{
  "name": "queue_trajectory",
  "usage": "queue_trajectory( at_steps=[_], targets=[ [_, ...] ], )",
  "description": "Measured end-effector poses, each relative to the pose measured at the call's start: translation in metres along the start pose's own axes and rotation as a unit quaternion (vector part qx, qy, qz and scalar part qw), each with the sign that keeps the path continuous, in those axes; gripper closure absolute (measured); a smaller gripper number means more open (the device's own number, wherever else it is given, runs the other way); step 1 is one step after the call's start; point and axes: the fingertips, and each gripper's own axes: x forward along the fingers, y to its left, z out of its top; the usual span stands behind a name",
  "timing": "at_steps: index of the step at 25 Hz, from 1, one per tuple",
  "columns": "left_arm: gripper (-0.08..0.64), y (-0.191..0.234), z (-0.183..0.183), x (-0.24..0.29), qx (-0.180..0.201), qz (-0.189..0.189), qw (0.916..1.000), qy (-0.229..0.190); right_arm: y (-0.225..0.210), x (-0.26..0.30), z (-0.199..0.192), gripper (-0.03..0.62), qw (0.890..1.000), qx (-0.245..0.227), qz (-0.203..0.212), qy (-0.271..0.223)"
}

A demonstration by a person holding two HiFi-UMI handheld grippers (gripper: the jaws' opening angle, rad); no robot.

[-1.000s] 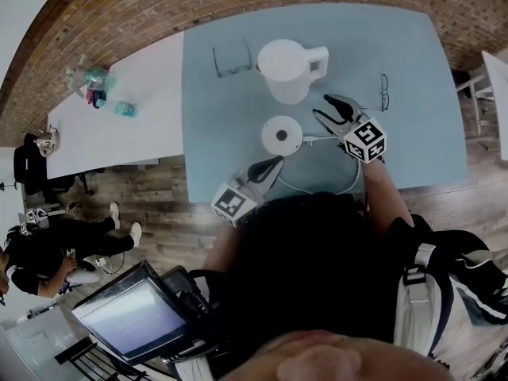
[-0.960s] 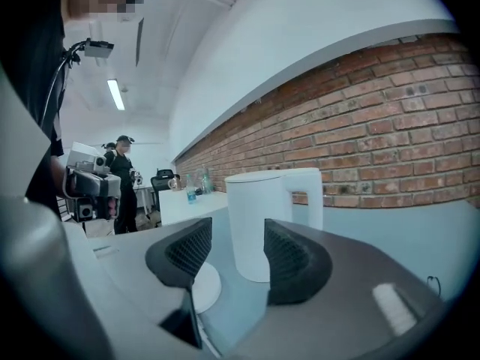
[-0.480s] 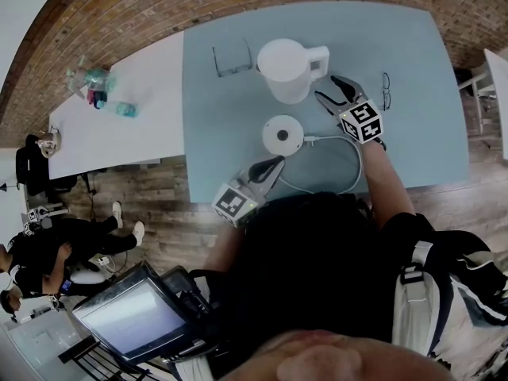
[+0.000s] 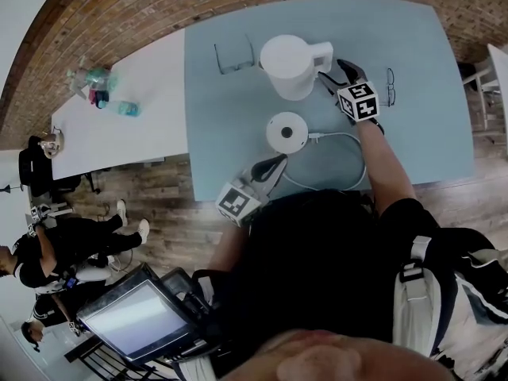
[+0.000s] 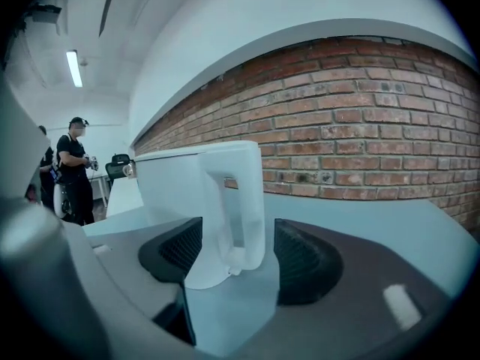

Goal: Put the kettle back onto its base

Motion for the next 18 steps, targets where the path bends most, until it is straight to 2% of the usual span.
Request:
queue_trajectory(
  at_steps=[8, 16, 18],
  targets=[
    [0.558, -0.005, 0.003, -0.001, -0.035, 0.01, 0.9991, 0.02, -0.026, 0.024, 0.01, 0.302, 0.999, 0.004, -0.043, 0.008],
    [0.558, 0.0, 0.001, -0.008, -0.03, 0.02, 0.9993, 0.006, -0.035, 0.049, 0.009, 0.307, 0.997, -0.014, -0.066, 0.023],
    [0.558, 0.001, 0.004, -0.009, -0.038, 0.023, 0.999, 0.008, -0.034, 0.053, 0.01, 0.321, 0.997, -0.017, -0.067, 0.026]
  ],
)
